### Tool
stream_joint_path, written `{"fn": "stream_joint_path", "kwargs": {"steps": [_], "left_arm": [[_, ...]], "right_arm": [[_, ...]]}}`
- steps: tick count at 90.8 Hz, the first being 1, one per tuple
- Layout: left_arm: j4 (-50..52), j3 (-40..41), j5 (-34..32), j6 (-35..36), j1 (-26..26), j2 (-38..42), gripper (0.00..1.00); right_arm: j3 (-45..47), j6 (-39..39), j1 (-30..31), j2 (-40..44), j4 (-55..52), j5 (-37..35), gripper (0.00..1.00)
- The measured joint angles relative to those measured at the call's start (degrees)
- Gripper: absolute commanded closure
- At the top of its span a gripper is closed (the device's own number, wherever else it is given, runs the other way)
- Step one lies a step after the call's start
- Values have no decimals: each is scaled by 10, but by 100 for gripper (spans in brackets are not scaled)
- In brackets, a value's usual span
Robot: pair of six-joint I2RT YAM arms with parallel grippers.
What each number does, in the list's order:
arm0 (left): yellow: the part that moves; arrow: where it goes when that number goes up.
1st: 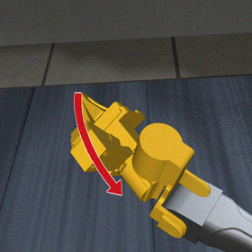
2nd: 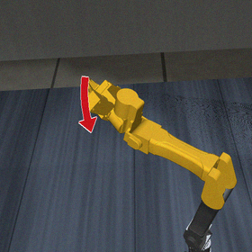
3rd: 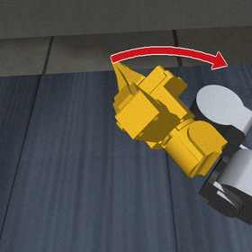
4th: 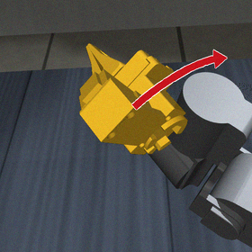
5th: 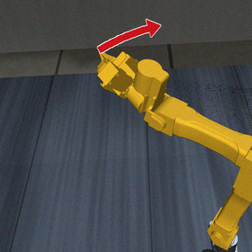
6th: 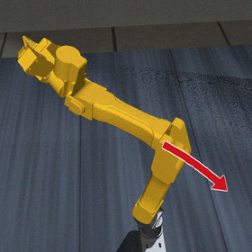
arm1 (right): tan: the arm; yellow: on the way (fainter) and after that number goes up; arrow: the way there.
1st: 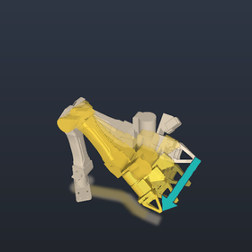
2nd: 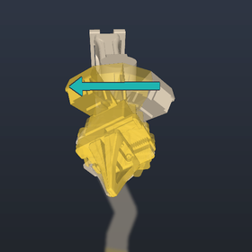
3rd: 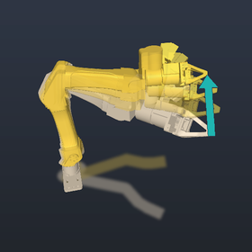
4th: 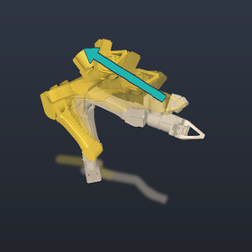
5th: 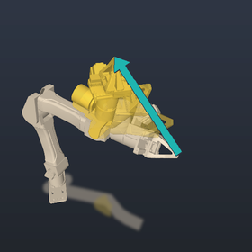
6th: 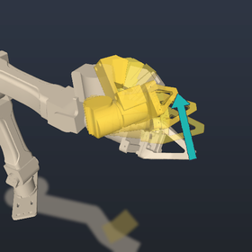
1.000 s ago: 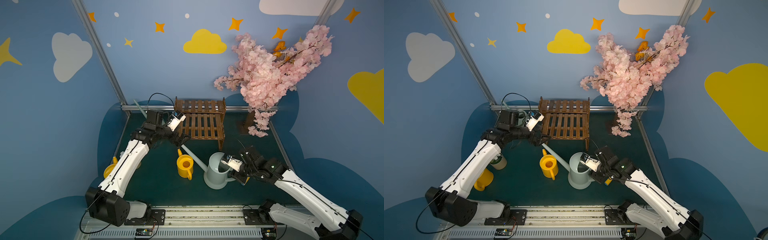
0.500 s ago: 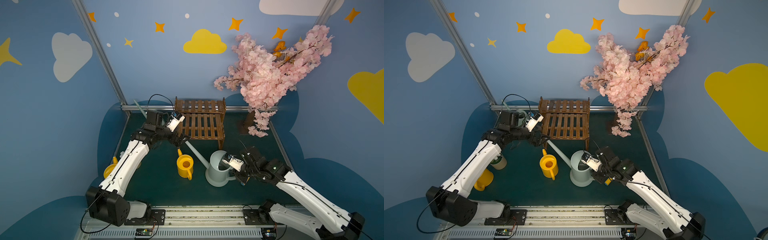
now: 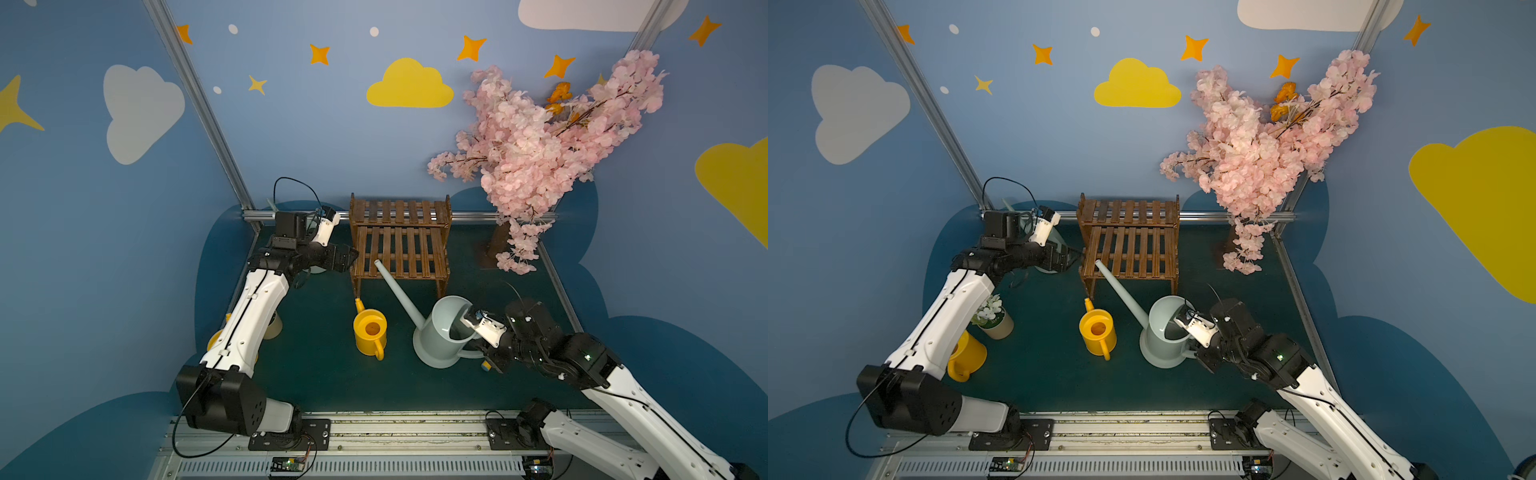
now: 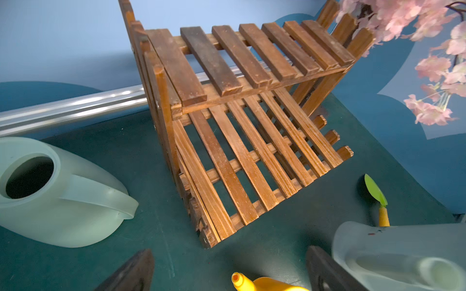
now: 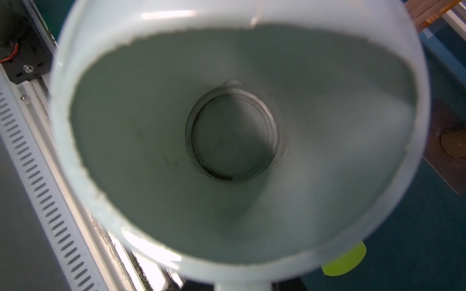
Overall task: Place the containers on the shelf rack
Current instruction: 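Pick up a container from the center of the board, then place the container on the shelf.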
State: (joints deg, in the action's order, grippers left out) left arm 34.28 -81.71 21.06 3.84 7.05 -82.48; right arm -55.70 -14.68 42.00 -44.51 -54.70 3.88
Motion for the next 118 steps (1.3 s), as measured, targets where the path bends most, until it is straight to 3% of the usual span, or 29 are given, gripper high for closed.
{"fn": "stream_joint_path", "kwargs": {"steps": [20,39,56,77,101,118], "left_arm": [[52,-11,-114,-19,59,-49,8],[69,-11,-182,-34,84,-72,35],[73,-31,-199,-43,86,-102,43],[73,-55,-204,-54,92,-143,56],[73,-57,-204,-62,93,-162,63],[73,-57,-206,-68,97,-164,74]], "right_arm": [[-120,87,6,-20,-12,-29,100],[-252,170,59,-115,-34,-119,100],[-359,235,105,-218,-49,-212,100],[-475,278,115,-308,-46,-285,100],[-504,247,144,-371,18,-375,100],[-570,231,151,-448,31,-428,100]]}}
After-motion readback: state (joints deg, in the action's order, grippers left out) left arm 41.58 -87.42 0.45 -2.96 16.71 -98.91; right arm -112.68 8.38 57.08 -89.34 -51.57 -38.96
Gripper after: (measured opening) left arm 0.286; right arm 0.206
